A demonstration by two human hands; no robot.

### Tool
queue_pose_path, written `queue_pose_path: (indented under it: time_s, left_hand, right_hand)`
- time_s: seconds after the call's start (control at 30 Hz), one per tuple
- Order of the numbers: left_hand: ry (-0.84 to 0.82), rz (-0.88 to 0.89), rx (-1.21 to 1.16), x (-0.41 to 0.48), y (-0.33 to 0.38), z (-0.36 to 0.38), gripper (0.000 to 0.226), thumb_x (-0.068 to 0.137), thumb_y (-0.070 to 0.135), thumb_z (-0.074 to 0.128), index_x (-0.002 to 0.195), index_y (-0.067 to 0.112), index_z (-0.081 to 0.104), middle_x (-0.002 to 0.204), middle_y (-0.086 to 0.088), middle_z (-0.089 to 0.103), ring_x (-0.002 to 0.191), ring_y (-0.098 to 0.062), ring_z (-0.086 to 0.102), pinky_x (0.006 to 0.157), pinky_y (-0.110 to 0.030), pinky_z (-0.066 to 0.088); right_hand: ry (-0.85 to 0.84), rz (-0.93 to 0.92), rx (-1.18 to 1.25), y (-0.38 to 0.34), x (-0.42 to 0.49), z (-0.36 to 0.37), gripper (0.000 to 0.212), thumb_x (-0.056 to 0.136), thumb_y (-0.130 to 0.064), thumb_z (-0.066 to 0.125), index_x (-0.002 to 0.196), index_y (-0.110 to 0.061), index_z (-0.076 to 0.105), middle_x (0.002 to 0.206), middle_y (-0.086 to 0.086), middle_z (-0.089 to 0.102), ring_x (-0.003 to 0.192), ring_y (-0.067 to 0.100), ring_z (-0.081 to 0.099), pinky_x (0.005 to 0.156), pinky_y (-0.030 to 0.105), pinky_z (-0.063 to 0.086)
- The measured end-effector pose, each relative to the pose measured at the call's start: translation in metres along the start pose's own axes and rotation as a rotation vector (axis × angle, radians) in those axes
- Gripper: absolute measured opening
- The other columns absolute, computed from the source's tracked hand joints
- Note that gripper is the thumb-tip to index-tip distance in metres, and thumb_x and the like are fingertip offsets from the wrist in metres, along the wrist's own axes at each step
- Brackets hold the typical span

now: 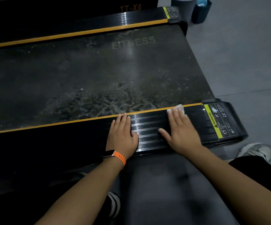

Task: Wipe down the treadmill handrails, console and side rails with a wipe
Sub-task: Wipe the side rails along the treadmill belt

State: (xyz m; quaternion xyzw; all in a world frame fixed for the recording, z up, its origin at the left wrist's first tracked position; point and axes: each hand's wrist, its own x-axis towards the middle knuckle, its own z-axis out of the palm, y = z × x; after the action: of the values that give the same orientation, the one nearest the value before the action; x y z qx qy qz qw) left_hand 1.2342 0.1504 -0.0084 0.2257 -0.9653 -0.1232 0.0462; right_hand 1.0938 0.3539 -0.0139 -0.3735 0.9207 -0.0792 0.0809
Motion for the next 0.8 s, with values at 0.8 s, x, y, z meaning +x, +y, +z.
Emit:
queue_pose_path:
  time_s: [0.8]
  left_hand:
    - [-0.017, -0.003, 0.034, 0.0, -0.002, 0.001, 0.07, 0.092, 0.036, 0.034, 0.152, 0.003, 0.045, 0.163, -0.011, 0.037, 0.154, -0.026, 0.026, 0.128, -0.045, 0.019]
  right_hand:
    - [0.039, 0.107, -0.05, 0.063, -0.039, -0.011, 0.096, 0.096, -0.081, 0.004, 0.168, -0.018, 0.011, 0.175, 0.005, 0.011, 0.161, 0.022, 0.006, 0.13, 0.05, 0.009]
